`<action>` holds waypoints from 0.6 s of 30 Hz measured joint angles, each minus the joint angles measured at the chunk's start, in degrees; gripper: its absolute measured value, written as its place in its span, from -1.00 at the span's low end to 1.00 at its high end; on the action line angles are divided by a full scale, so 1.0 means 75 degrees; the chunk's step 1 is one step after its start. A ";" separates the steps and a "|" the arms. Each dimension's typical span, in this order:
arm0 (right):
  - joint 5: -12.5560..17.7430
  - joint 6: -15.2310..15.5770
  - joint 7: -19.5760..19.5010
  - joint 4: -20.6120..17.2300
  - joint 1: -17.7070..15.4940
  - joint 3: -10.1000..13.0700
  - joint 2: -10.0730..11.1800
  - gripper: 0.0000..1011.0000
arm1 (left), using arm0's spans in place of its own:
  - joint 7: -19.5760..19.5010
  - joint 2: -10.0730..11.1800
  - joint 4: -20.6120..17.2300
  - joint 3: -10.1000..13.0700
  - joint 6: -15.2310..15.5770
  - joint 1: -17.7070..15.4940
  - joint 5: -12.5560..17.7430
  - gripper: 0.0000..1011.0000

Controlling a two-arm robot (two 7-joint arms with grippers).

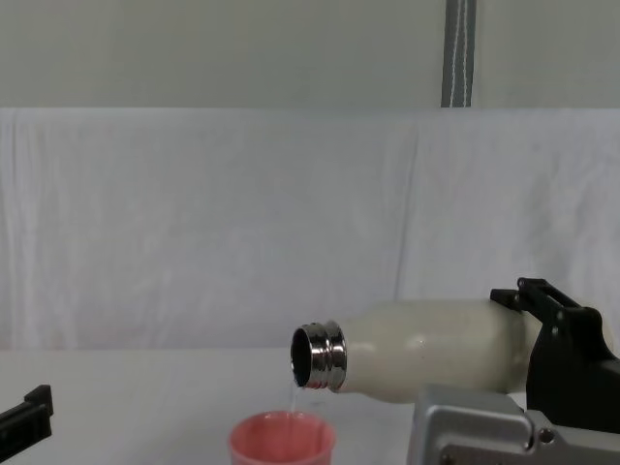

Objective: Grasp the thermos with one hand and pour water into the cup lid.

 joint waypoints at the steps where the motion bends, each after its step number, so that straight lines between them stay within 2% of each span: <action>1: -0.0001 0.0000 0.0000 0.0000 0.0001 -0.0001 0.0002 0.88 | 0.0000 0.0000 0.0000 0.0000 0.0000 0.0000 0.0000 0.98; 18: 0.0000 -0.0001 -0.0010 0.0004 -0.0026 -0.0004 0.0005 0.88 | 0.0000 0.0000 0.0000 0.0000 0.0000 0.0000 0.0000 0.98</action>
